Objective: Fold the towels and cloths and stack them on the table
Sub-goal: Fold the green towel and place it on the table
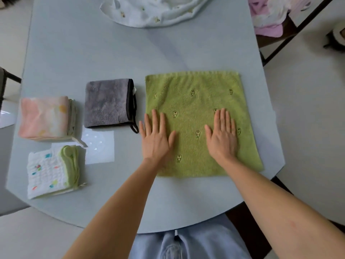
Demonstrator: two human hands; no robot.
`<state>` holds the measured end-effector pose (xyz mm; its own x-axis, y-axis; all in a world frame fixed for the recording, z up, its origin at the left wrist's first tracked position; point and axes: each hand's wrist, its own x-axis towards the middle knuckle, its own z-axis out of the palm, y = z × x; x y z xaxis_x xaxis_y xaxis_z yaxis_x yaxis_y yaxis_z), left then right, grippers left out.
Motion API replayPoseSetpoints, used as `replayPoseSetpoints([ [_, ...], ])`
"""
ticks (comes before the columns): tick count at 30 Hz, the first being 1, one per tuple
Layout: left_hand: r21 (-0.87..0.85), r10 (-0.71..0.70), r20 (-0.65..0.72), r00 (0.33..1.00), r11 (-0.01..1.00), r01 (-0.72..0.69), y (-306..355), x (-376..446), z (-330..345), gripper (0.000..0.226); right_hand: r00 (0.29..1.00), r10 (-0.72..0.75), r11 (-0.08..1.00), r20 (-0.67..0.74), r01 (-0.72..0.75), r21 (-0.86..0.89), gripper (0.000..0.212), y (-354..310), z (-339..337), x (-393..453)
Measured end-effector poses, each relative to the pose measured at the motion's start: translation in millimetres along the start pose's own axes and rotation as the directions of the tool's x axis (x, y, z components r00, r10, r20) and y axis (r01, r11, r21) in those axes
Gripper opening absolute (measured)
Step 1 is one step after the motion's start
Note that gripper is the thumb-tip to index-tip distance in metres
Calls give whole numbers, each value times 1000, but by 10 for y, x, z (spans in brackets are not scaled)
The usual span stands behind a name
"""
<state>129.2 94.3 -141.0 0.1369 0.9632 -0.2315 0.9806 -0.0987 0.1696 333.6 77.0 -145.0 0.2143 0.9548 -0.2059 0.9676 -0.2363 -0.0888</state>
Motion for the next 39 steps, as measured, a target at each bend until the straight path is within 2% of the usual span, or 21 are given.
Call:
replayPoseSetpoints([
  [4,15,163,-45,986,987,-162,332,573,-283,68,982,-188,982,-5,188,2,65,-443,-156,346],
  [6,-13,149,-4,989,989,-149,358,687,-238,65,967,-253,967,26,253,-29,62,-534,-146,427],
  [8,-14,149,12,989,989,-149,261,722,-137,68,951,-305,950,38,307,-58,61,-351,-118,498],
  [9,5,168,-8,986,986,-168,200,737,-106,69,950,-311,948,28,312,-60,62,-217,-104,559],
  [11,16,175,-37,984,984,-175,124,851,-87,69,975,-223,974,-1,223,-40,65,27,-116,733],
  [14,-25,12,-35,999,1000,-13,195,1045,-133,67,1000,-15,1000,-6,15,14,70,172,-154,838],
  [15,-38,-25,-41,999,999,24,223,1078,-156,62,1000,12,1000,2,-12,22,71,175,-158,832],
  [16,-30,-27,-63,998,999,25,237,1109,-185,55,1000,1,1000,2,-1,25,70,180,-170,832],
  [18,24,31,-96,995,999,-28,213,1285,-305,49,991,-131,991,-10,131,15,63,172,-294,979],
  [20,21,108,-47,993,994,-107,147,1540,-453,55,952,-305,952,15,305,4,61,141,-458,1234],
  [21,-20,129,11,992,991,-129,122,1675,-540,59,933,-357,934,50,357,4,66,122,-544,1381],
  [23,-86,133,152,979,989,-121,64,1927,-726,65,909,-386,920,154,391,-2,81,77,-671,1669],
  [26,19,167,295,941,983,-180,-21,2126,-930,77,897,-381,920,223,391,-1,86,-11,-775,1922],
  [28,76,188,389,902,969,-235,-50,2182,-994,84,887,-380,921,262,390,11,82,-79,-827,2011],
  [31,114,157,460,874,966,-234,-46,2219,-1043,65,861,-371,919,348,393,5,75,-179,-929,2112],
  [35,173,198,416,888,941,-290,-21,2206,-1107,33,827,-317,916,464,394,-76,55,-168,-1082,2221],
  [38,233,145,393,908,940,-251,23,2126,-1129,32,858,-289,902,425,393,-179,20,-52,-1179,2188],
  [39,270,140,375,917,929,-252,50,2092,-1148,35,879,-279,896,387,383,-225,21,-17,-1212,2160],
])
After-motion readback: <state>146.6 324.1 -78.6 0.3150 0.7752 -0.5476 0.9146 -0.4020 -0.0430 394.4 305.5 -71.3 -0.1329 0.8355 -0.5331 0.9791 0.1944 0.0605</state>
